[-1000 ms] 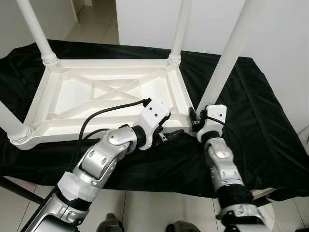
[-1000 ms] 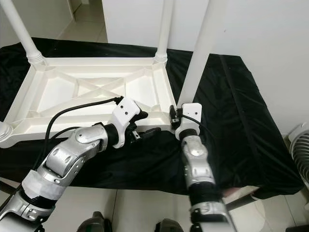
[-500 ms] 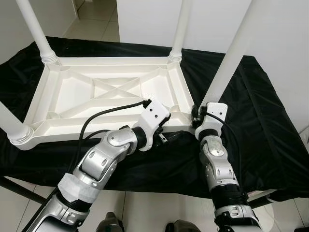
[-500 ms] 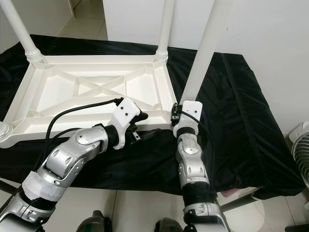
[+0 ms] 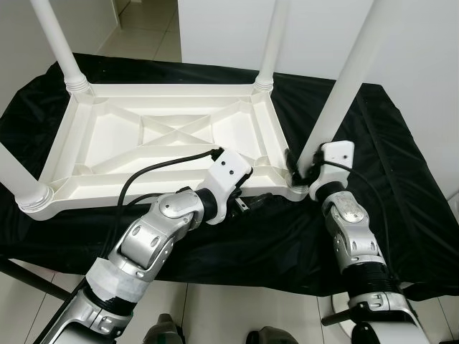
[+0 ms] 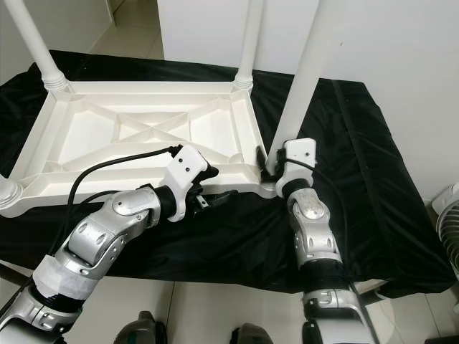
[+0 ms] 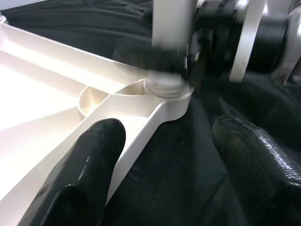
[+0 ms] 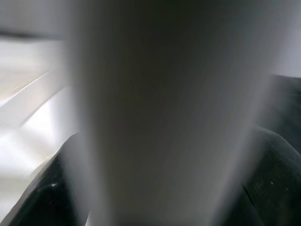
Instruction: Building children table
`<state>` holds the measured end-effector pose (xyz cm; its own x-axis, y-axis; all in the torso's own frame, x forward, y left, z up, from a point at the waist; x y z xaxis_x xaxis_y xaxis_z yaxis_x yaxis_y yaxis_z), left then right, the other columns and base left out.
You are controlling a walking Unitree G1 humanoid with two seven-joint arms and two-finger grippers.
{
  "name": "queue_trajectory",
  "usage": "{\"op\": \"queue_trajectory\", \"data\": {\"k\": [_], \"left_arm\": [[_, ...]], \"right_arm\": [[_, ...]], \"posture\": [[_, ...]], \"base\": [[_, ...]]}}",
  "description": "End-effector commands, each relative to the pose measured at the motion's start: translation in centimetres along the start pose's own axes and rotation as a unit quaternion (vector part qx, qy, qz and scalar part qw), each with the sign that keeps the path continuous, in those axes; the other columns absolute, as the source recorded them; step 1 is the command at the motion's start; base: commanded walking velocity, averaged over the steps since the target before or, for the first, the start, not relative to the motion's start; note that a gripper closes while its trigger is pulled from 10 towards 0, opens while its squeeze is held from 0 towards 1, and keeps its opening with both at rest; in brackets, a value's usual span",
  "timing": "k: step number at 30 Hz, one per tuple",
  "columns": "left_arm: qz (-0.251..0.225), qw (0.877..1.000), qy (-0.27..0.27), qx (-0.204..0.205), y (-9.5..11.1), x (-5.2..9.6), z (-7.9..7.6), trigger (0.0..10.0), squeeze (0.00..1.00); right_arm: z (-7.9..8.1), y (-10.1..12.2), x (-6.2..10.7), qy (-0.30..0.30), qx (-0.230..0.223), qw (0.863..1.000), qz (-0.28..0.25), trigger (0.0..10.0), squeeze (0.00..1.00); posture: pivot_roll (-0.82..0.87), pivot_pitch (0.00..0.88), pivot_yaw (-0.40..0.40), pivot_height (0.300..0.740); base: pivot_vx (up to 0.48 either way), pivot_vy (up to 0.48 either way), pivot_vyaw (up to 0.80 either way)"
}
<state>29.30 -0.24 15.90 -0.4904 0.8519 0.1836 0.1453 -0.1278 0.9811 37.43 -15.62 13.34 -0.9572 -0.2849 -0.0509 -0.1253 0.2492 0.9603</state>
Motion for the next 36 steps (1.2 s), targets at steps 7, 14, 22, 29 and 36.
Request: {"op": "queue_trajectory", "data": {"k": [7,14,22,29,36], "left_arm": [[0.007,1.000,-0.011,-0.005,-0.1,0.1,-0.3,10.0,0.00],[0.007,1.000,-0.013,-0.008,0.1,0.0,-0.3,10.0,0.00],[0.006,1.000,-0.013,-0.008,0.1,0.0,-0.3,10.0,0.00],[0.007,1.000,-0.016,-0.007,0.0,0.0,-0.4,10.0,0.00],[0.010,1.000,-0.024,-0.007,-0.1,-0.1,-0.7,10.0,0.00]], "right_arm": [[2.4,-0.4,0.3,0.161,0.035,0.986,-0.016,10.0,0.00],[2.4,-1.0,-0.5,0.194,0.049,0.980,0.000,9.3,0.00],[2.4,-3.3,0.4,0.189,0.037,0.981,0.032,0.0,0.00],[1.3,-3.2,0.3,0.119,0.012,0.993,0.019,0.0,0.00],[1.6,-1.4,0.1,0.030,-0.029,0.999,-0.019,0.0,0.00]], "posture": [[0.04,0.000,-0.030,0.740],[0.04,0.000,-0.026,0.740],[0.04,0.000,-0.027,0.740],[0.02,0.000,-0.022,0.740],[0.02,0.000,-0.021,0.740]], "base": [[0.000,0.000,0.00],[0.000,0.000,0.00],[0.000,0.000,0.00],[0.000,0.000,0.00],[0.000,0.000,0.00]]}}
Point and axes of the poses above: a point about 5 cm out from each wrist's last joint towards the gripper, its own x axis pointing back from the gripper into the wrist, its own y axis along the axis of the wrist's last joint, z = x × y, the point moved 5 cm from there along -x, pointing out of the wrist towards the gripper, and after that the axes turned 8 degrees about x, right-handed, at the moved point
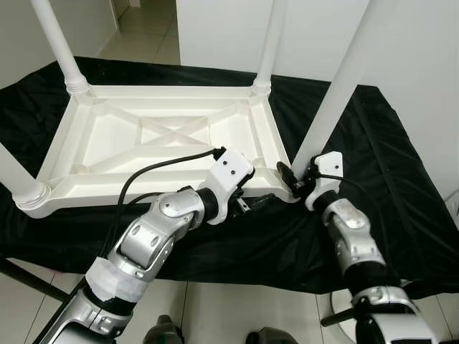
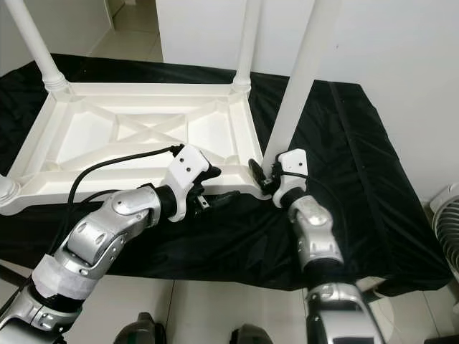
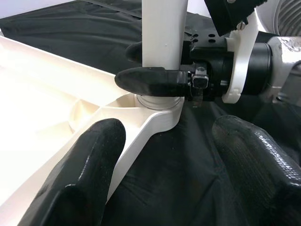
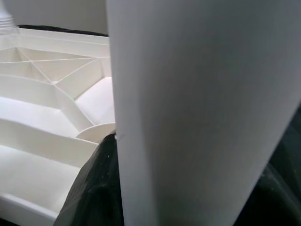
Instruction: Building children table
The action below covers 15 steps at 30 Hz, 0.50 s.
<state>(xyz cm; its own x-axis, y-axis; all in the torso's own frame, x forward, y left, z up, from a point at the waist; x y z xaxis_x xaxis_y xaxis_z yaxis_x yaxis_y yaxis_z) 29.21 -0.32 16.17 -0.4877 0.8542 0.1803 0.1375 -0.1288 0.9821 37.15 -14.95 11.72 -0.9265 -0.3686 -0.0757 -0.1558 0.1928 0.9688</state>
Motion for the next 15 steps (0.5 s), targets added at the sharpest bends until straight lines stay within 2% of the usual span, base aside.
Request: {"op": "queue_trajectory", "data": {"k": [1,4,6,7,8,9,10,15], "left_arm": [[0.012,1.000,-0.023,-0.003,-0.4,-0.1,-0.6,10.0,0.00],[0.013,1.000,-0.024,-0.003,-0.4,-0.2,-0.6,10.0,0.00],[0.013,1.000,-0.025,-0.003,-0.4,-0.2,-0.7,10.0,0.00],[0.013,1.000,-0.025,-0.003,-0.4,-0.2,-0.7,10.0,0.00],[0.012,1.000,-0.025,-0.003,-0.5,-0.3,-0.7,10.0,0.00],[0.012,1.000,-0.025,-0.003,-0.5,-0.3,-0.7,10.0,0.00],[0.012,1.000,-0.026,-0.002,-0.5,-0.3,-0.8,10.0,0.00],[0.012,1.000,-0.026,-0.001,-0.6,-0.4,-0.9,10.0,0.00]], "right_arm": [[0.5,0.3,-0.1,-0.028,-0.013,1.000,-0.001,0.0,0.00],[0.5,0.5,-0.1,-0.062,-0.014,0.998,0.000,0.0,0.00],[0.4,0.9,0.0,-0.132,-0.012,0.991,0.008,0.0,0.00],[0.4,0.9,0.0,-0.132,-0.012,0.991,0.008,0.0,0.00],[0.3,0.9,0.3,-0.167,-0.008,0.986,0.019,0.0,0.00],[0.3,0.9,0.3,-0.167,-0.008,0.986,0.019,0.0,0.00],[0.4,1.1,0.5,-0.194,-0.002,0.981,0.027,0.0,0.00],[0.9,1.4,0.7,-0.216,-0.003,0.976,0.033,0.0,0.00]], "posture": [[0.01,0.000,-0.023,0.740],[0.01,0.000,-0.024,0.740],[0.01,0.000,-0.028,0.740],[0.01,0.000,-0.028,0.740],[0.01,0.000,-0.034,0.740],[0.01,0.000,-0.034,0.740],[0.01,0.000,-0.038,0.740],[0.01,0.000,-0.043,0.740]], "base": [[0.000,0.000,0.00],[0.000,0.000,0.00],[0.000,0.000,0.00],[0.000,0.000,0.00],[0.000,0.000,0.00],[0.000,0.000,0.00],[0.000,0.000,0.00],[0.000,0.000,0.00]]}}
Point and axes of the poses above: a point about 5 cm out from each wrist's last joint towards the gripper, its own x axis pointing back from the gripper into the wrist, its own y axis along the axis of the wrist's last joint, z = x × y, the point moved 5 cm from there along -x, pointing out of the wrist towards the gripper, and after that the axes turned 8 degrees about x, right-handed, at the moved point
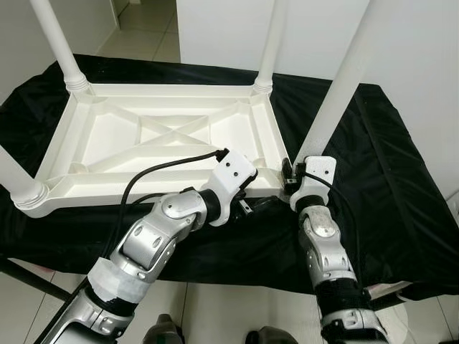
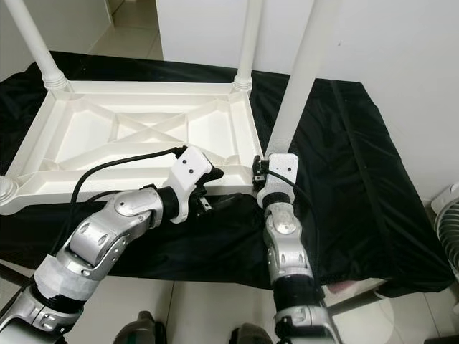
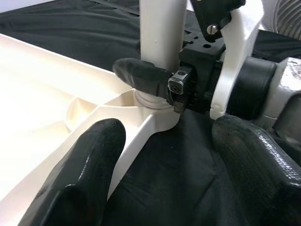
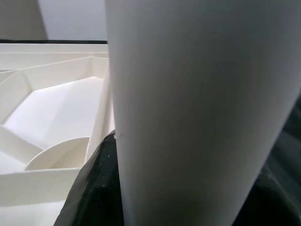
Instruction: Building children table
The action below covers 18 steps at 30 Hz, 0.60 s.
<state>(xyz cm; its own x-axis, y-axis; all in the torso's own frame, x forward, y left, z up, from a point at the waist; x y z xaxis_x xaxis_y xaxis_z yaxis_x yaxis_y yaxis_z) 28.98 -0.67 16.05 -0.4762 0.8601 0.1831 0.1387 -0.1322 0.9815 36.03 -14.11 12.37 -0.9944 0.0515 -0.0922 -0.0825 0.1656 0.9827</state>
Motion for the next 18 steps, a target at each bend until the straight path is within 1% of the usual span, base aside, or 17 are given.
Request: {"op": "queue_trajectory", "data": {"k": [1,4,5,8,9,10,14,15,17,18], "left_arm": [[0.010,1.000,-0.020,-0.001,-0.5,-0.2,-0.5,10.0,0.00],[0.010,1.000,-0.019,-0.001,-0.5,-0.2,-0.5,10.0,0.00],[0.009,1.000,-0.017,-0.002,-0.4,-0.2,-0.4,10.0,0.00],[0.008,1.000,-0.016,-0.002,-0.4,-0.2,-0.3,10.0,0.00],[0.007,1.000,-0.014,-0.004,-0.2,-0.2,-0.2,10.0,0.00],[0.005,1.000,-0.011,-0.006,-0.1,-0.1,0.0,10.0,0.00],[0.003,1.000,-0.008,-0.007,0.0,-0.1,0.1,10.0,0.00],[-0.003,1.000,0.002,-0.008,0.4,0.0,0.6,10.0,0.00],[-0.005,1.000,0.004,-0.007,0.5,0.0,0.7,10.0,0.00],[-0.005,1.000,0.005,-0.007,0.5,0.0,0.7,10.0,0.00]], "right_arm": [[-0.1,0.4,0.0,-0.006,0.016,1.000,-0.005,0.0,0.00],[-0.2,0.6,0.0,-0.008,0.010,1.000,-0.008,0.0,0.00],[-0.4,0.7,-0.3,-0.006,0.007,1.000,-0.007,10.0,0.00],[-0.6,0.9,-0.5,-0.006,0.005,1.000,-0.008,10.0,0.00],[-0.8,1.0,-0.7,-0.007,0.002,1.000,-0.010,10.0,0.96],[-0.9,1.2,-0.9,-0.003,-0.008,1.000,-0.016,10.0,1.00],[-1.0,1.3,-0.9,-0.001,-0.015,1.000,-0.021,10.0,1.00],[-1.0,1.7,-1.3,0.013,-0.004,1.000,-0.024,10.0,1.00],[-0.9,1.8,-1.4,0.020,0.003,1.000,-0.023,10.0,1.00],[-0.6,1.9,-1.6,0.035,0.008,0.999,-0.020,10.0,1.00]], "posture": [[0.01,0.000,-0.043,0.740],[0.01,0.000,-0.047,0.740],[0.01,0.000,-0.048,0.740],[0.02,0.000,-0.047,0.740],[0.02,0.000,-0.047,0.740],[0.02,0.000,-0.047,0.740],[0.02,0.000,-0.047,0.740],[0.01,0.000,-0.058,0.740],[0.01,0.000,-0.058,0.740],[0.00,0.000,-0.050,0.740]], "base": [[0.000,0.000,0.00],[0.000,0.000,0.00],[0.000,0.000,0.00],[0.000,0.000,0.00],[0.000,0.000,0.00],[0.000,0.000,0.00],[0.000,0.000,0.00],[0.000,0.000,0.00],[0.000,0.000,0.00],[0.000,0.000,0.00]]}}
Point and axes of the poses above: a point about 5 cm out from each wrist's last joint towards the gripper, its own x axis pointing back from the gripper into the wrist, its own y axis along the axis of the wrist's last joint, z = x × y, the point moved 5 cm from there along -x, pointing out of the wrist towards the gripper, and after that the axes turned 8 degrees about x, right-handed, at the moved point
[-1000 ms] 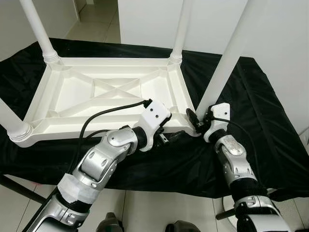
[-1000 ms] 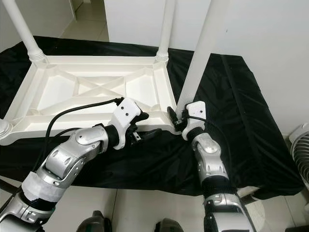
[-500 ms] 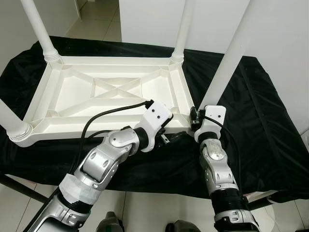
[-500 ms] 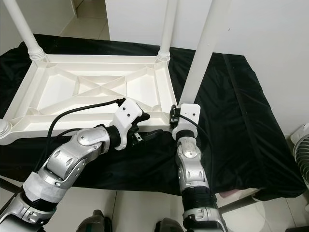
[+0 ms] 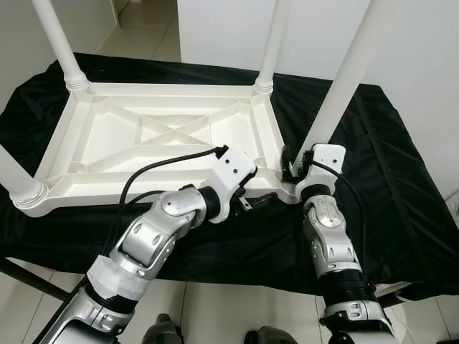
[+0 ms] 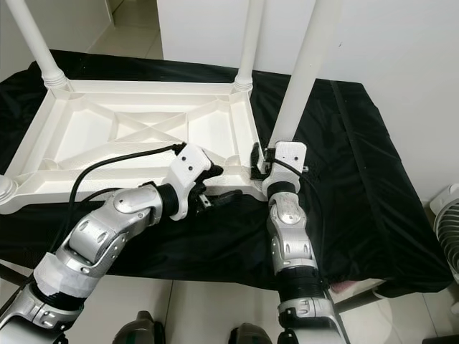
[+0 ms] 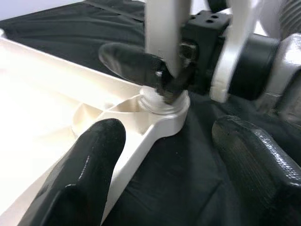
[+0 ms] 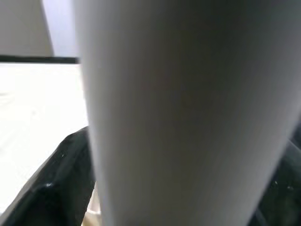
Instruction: Building children table
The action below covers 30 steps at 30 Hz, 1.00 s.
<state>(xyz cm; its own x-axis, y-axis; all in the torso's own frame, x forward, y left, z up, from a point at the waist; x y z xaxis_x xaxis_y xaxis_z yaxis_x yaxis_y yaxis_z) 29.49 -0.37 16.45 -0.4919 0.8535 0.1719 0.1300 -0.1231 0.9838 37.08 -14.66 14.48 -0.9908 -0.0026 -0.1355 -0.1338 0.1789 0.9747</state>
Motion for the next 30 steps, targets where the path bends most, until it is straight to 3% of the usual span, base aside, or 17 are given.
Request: {"op": "queue_trajectory", "data": {"k": [1,2,5,7,9,11,13,20,22,30], "left_arm": [[0.002,1.000,-0.005,-0.004,0.0,-0.2,0.0,10.0,0.00],[0.003,1.000,-0.009,-0.004,0.0,-0.2,-0.2,10.0,0.00],[0.003,1.000,-0.011,-0.004,-0.1,-0.3,-0.3,10.0,0.00],[0.005,1.000,-0.017,-0.004,-0.2,-0.4,-0.5,10.0,0.00],[0.005,1.000,-0.017,-0.004,-0.2,-0.4,-0.5,10.0,0.00],[0.009,1.000,-0.024,-0.005,-0.3,-0.5,-0.7,10.0,0.00],[0.011,1.000,-0.027,-0.006,-0.4,-0.4,-0.8,10.0,0.00],[0.014,1.000,-0.025,-0.006,-0.5,-0.2,-0.8,10.0,0.00],[0.015,1.000,-0.024,-0.003,-0.7,0.0,-0.9,10.0,0.00],[0.019,1.000,-0.022,0.002,-1.0,0.2,-1.1,10.0,0.00]], "right_arm": [[0.5,0.2,-0.4,0.027,0.006,1.000,0.004,10.0,0.45],[0.7,0.1,-0.5,0.045,0.010,0.999,0.005,10.0,0.00],[0.8,0.1,-0.5,0.056,0.013,0.998,0.006,10.0,0.00],[1.0,0.2,-0.6,0.111,0.021,0.994,-0.005,10.0,0.00],[1.0,0.2,-0.6,0.111,0.021,0.994,-0.005,10.0,0.00],[1.1,0.2,-0.6,0.175,0.045,0.983,-0.020,10.0,0.00],[0.9,0.0,-0.7,0.196,0.055,0.979,-0.021,10.0,0.00],[0.4,-0.8,-1.0,0.238,0.067,0.969,-0.009,10.0,0.00],[0.9,-1.8,-0.5,0.281,0.073,0.957,0.005,10.0,0.00],[2.0,-3.2,1.1,0.344,0.064,0.936,0.021,10.0,0.00]], "posture": [[0.00,0.000,-0.050,0.740],[0.00,0.000,-0.050,0.740],[0.00,0.000,-0.050,0.740],[-0.01,0.000,-0.035,0.740],[-0.01,0.000,-0.035,0.740],[0.00,0.000,-0.028,0.740],[0.00,0.000,-0.026,0.740],[0.02,0.000,-0.034,0.740],[0.03,0.000,-0.037,0.740],[0.04,0.000,-0.038,0.740]], "base": [[0.000,0.000,0.00],[0.000,0.000,0.00],[0.000,0.000,0.00],[0.000,0.000,0.00],[0.000,0.000,0.00],[0.000,0.000,0.00],[0.000,0.000,0.00],[0.000,0.000,0.00],[0.000,0.000,0.00],[0.000,0.000,0.00]]}}
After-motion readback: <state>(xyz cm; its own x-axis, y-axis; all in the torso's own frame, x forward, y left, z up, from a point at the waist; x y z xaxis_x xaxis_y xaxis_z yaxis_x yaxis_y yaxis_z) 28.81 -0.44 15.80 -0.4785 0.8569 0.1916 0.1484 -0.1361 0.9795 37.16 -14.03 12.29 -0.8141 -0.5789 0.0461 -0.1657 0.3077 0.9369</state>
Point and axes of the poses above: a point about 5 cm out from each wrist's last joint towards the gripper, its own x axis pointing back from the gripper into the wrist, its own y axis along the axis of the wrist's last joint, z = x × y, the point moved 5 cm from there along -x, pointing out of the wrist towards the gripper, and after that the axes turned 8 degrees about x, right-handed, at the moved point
